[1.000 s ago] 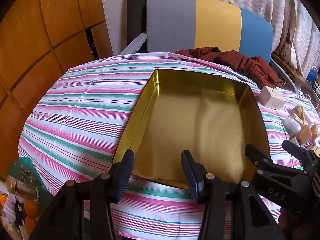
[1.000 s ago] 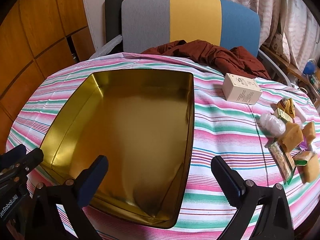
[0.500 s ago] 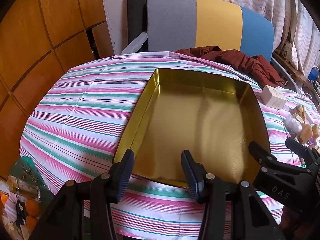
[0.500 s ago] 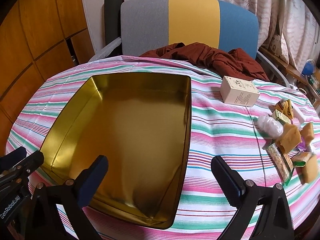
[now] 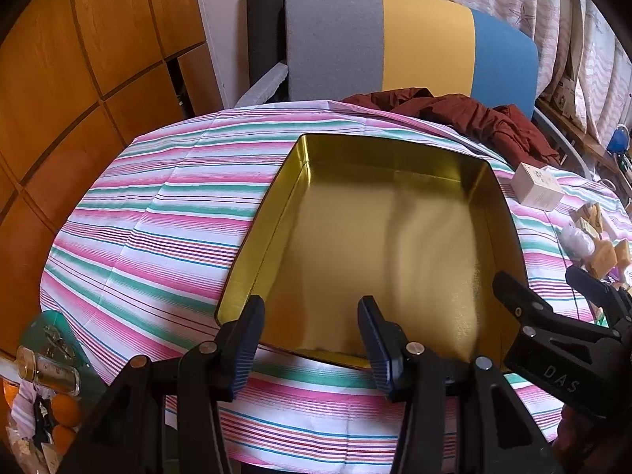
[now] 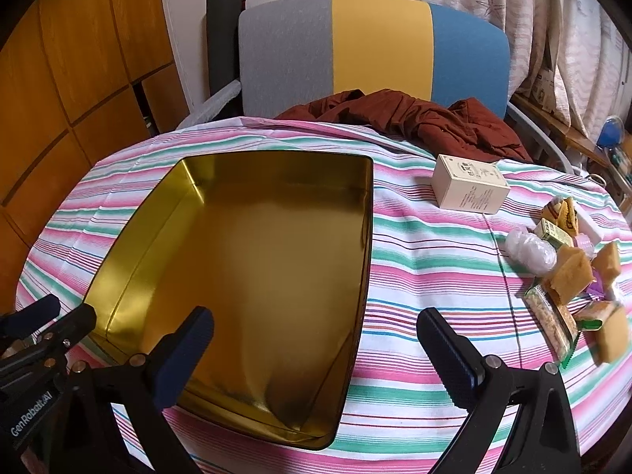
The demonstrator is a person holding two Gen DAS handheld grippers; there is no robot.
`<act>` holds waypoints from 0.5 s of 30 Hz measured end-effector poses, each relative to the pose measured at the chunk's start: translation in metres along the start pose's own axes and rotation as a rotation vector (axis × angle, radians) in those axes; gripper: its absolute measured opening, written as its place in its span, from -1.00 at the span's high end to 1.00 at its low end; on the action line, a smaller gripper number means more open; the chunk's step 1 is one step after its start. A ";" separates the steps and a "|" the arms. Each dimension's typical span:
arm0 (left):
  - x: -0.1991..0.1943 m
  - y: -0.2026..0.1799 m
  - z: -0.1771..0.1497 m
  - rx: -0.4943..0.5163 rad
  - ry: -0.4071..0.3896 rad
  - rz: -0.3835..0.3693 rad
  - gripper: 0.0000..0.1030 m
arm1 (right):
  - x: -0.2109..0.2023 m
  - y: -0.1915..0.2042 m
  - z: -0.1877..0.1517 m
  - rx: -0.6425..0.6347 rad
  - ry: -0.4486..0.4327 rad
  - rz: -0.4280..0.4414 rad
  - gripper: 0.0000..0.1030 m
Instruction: Organize objects
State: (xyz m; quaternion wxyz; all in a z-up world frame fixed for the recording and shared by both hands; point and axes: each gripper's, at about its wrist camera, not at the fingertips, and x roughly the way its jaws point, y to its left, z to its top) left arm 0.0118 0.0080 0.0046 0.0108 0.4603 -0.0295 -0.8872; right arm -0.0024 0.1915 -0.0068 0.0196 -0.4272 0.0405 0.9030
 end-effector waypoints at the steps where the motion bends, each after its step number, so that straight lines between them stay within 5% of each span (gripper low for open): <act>1: 0.000 0.000 0.000 -0.001 0.001 -0.001 0.04 | 0.000 -0.001 0.000 0.000 -0.001 0.001 -1.00; 7: 0.001 -0.006 -0.002 -0.011 0.007 -0.083 0.04 | -0.013 -0.012 0.000 -0.002 -0.062 0.024 -1.00; 15: 0.005 -0.043 -0.012 -0.001 0.040 -0.281 0.04 | -0.030 -0.076 -0.004 0.069 -0.137 -0.062 -1.00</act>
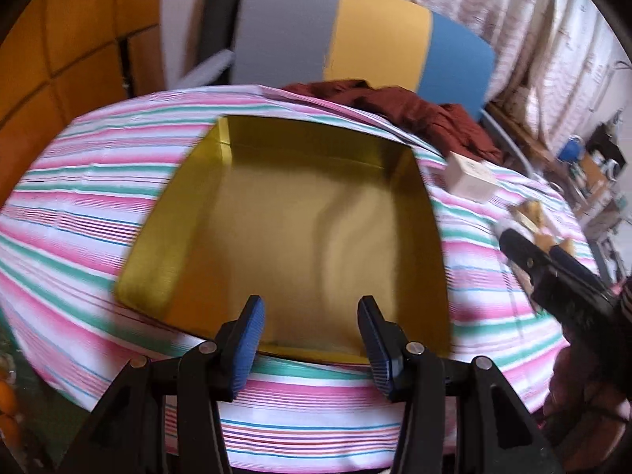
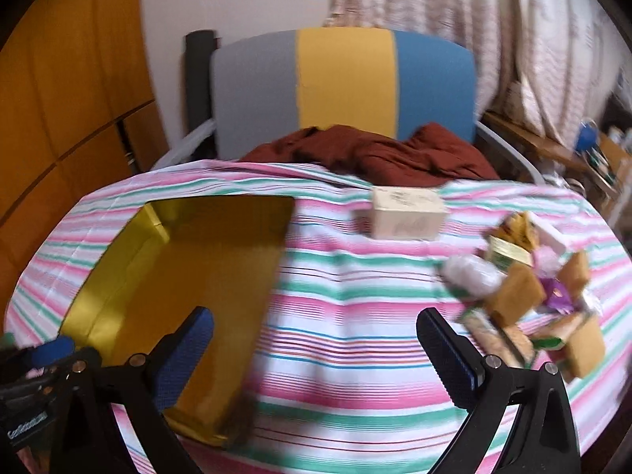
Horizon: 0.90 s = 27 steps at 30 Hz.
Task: Organize objects
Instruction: 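Grasp a yellow sponge with the right gripper while the left gripper reaches a cracker pack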
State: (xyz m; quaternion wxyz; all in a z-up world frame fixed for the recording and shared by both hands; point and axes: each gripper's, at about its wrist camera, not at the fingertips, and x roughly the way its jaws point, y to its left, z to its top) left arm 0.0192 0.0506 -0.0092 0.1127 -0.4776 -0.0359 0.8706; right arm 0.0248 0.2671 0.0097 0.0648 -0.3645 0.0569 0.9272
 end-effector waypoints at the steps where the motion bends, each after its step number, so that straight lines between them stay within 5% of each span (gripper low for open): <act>1: 0.003 -0.008 0.000 0.021 0.008 -0.027 0.04 | -0.001 -0.014 -0.002 0.030 -0.001 -0.001 -1.00; 8: 0.017 -0.046 -0.002 0.073 0.083 -0.192 0.04 | -0.013 -0.090 -0.026 0.172 -0.007 -0.070 -1.00; 19: 0.024 -0.101 -0.001 0.176 0.140 -0.243 0.04 | -0.030 -0.235 -0.054 0.167 -0.026 -0.372 -0.72; 27: 0.039 -0.156 0.003 0.285 0.197 -0.312 0.04 | -0.004 -0.291 -0.072 0.076 0.093 -0.375 -0.72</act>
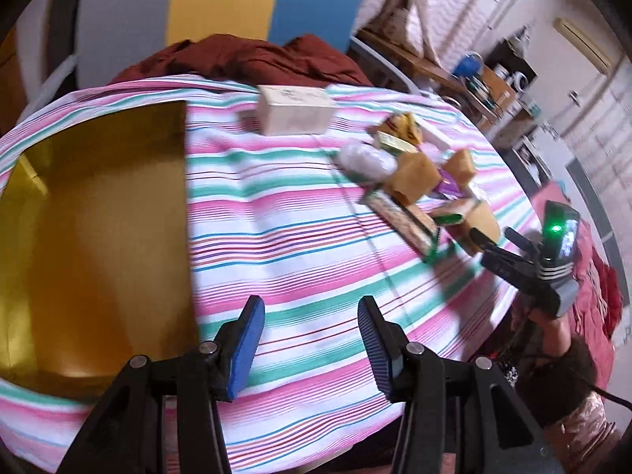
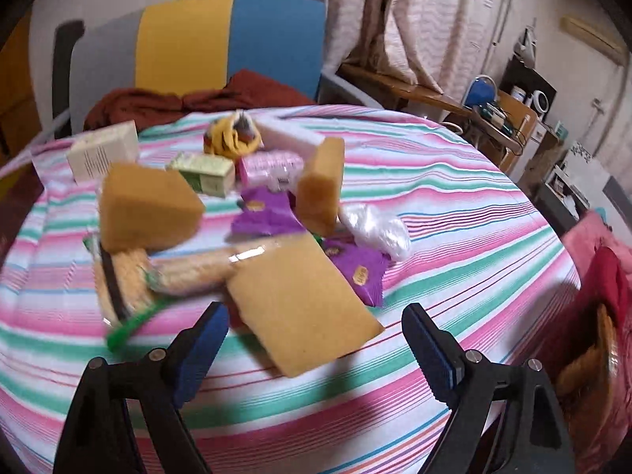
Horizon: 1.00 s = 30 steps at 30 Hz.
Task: Organize objects
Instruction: 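Grasp a yellow sponge with the right gripper while the left gripper reaches a cracker pack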
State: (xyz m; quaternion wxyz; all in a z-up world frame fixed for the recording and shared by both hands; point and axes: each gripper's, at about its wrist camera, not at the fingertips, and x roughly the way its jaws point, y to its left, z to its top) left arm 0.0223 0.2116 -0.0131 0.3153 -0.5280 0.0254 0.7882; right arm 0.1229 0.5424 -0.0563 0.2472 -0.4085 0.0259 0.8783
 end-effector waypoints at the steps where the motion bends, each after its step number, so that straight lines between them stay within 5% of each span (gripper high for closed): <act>1: 0.006 -0.005 0.003 0.009 0.014 -0.016 0.03 | 0.004 -0.001 0.000 -0.002 0.001 0.007 -0.64; 6: 0.036 -0.030 0.015 0.026 0.060 -0.122 -0.02 | 0.011 -0.002 -0.002 0.022 -0.009 0.048 -0.36; 10: 0.062 -0.049 0.026 0.020 0.093 -0.173 -0.53 | 0.009 -0.004 -0.006 0.077 0.003 0.067 -0.28; 16: 0.095 -0.064 0.047 -0.108 0.086 -0.230 -0.61 | 0.006 -0.026 -0.022 0.304 0.079 0.252 -0.28; 21: 0.131 -0.081 0.064 -0.165 0.112 -0.219 -0.69 | -0.001 -0.023 -0.030 0.304 0.074 0.255 -0.28; 30: 0.168 -0.110 0.089 -0.107 0.090 -0.117 -0.89 | -0.006 -0.020 -0.033 0.301 0.068 0.251 -0.28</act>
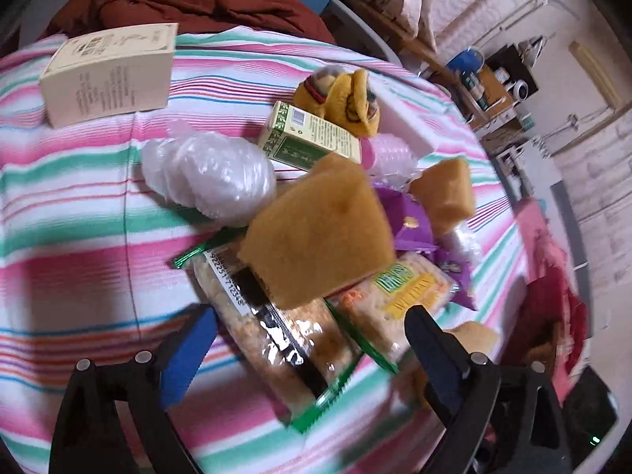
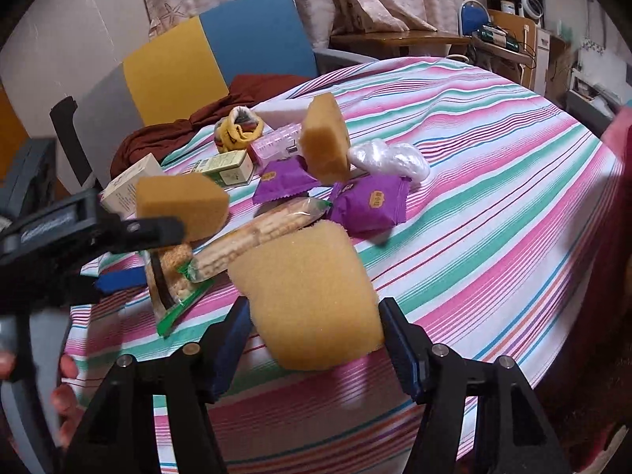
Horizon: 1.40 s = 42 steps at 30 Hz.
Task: Organize objects
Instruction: 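Grasp a yellow sponge with the right gripper while the left gripper reaches a cracker pack, then grasp the clear cracker pack with the left gripper while the right gripper lifts the sponge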
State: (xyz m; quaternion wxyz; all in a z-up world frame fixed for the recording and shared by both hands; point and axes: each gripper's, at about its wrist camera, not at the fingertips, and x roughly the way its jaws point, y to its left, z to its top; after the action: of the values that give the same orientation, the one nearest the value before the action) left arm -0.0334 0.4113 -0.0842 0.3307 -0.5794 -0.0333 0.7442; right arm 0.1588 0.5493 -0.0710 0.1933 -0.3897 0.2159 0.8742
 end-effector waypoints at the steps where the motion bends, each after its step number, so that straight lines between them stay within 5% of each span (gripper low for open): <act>1: 0.001 -0.003 0.000 0.019 -0.009 0.019 -0.89 | 0.002 0.001 -0.001 0.001 0.006 0.004 -0.26; 8: 0.007 -0.014 -0.009 0.217 -0.003 0.112 -0.81 | 0.006 0.006 -0.009 -0.033 0.018 -0.008 -0.24; 16: -0.016 0.017 -0.014 0.214 -0.046 0.072 0.05 | 0.003 0.000 -0.007 0.009 0.011 0.001 -0.08; 20: -0.026 0.029 -0.020 0.208 -0.032 0.042 0.09 | 0.001 0.007 -0.006 -0.002 0.014 0.010 -0.08; 30: -0.026 0.018 -0.026 0.217 -0.058 0.160 -0.01 | 0.001 0.028 -0.012 -0.053 0.032 0.011 -0.08; 34: -0.015 0.007 -0.029 0.355 -0.069 0.225 0.00 | -0.002 0.031 -0.015 -0.059 0.036 0.010 -0.08; 42: -0.037 0.032 -0.044 0.381 -0.089 0.156 0.09 | -0.008 0.042 -0.018 -0.081 0.039 0.010 -0.08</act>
State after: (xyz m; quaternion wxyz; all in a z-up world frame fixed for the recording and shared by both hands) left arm -0.0051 0.3521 -0.0808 0.3739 -0.4737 0.1384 0.7853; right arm 0.1533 0.5030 -0.0667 0.1687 -0.4129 0.1859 0.8755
